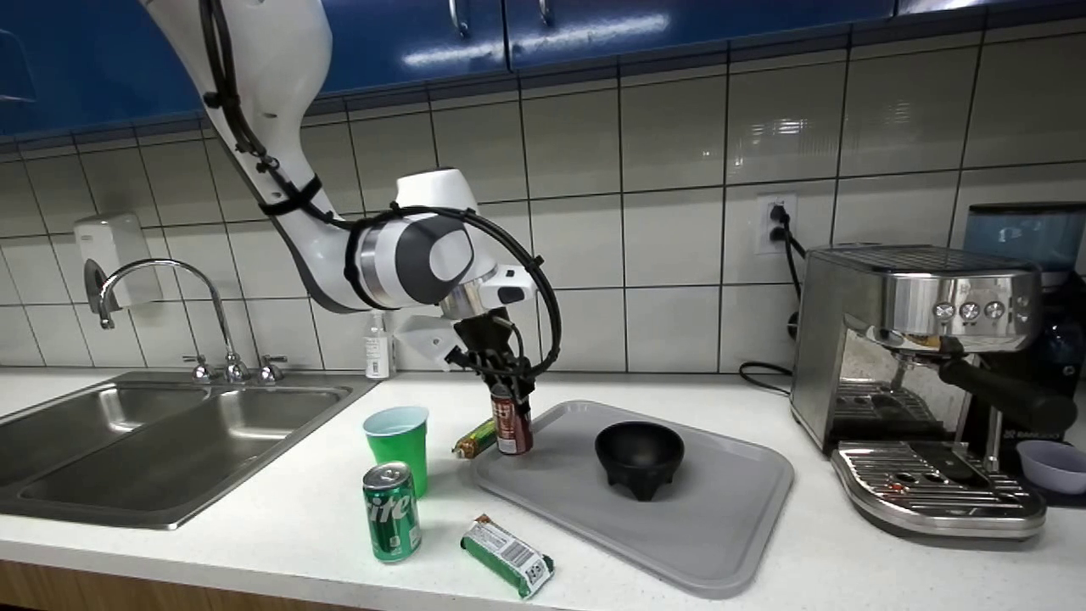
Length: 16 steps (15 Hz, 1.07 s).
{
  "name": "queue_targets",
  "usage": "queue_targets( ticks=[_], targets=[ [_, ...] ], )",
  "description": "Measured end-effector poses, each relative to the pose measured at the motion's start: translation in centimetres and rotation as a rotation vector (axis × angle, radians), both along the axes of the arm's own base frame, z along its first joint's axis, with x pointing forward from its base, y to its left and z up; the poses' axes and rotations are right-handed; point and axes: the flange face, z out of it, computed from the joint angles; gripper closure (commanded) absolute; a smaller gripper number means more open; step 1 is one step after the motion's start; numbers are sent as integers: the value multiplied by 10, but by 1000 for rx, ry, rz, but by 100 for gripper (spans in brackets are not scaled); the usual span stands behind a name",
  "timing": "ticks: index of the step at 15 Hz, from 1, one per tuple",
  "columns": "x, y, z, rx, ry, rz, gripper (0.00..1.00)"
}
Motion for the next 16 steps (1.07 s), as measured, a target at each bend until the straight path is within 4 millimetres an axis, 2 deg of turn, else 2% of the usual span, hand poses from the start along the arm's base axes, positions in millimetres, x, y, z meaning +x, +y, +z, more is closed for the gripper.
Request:
queue_targets(
  ticks=[6,16],
  targets=[
    [6,36,17,-4,-36,43,62],
    [16,102,24,-9,-59,154,62]
  ],
)
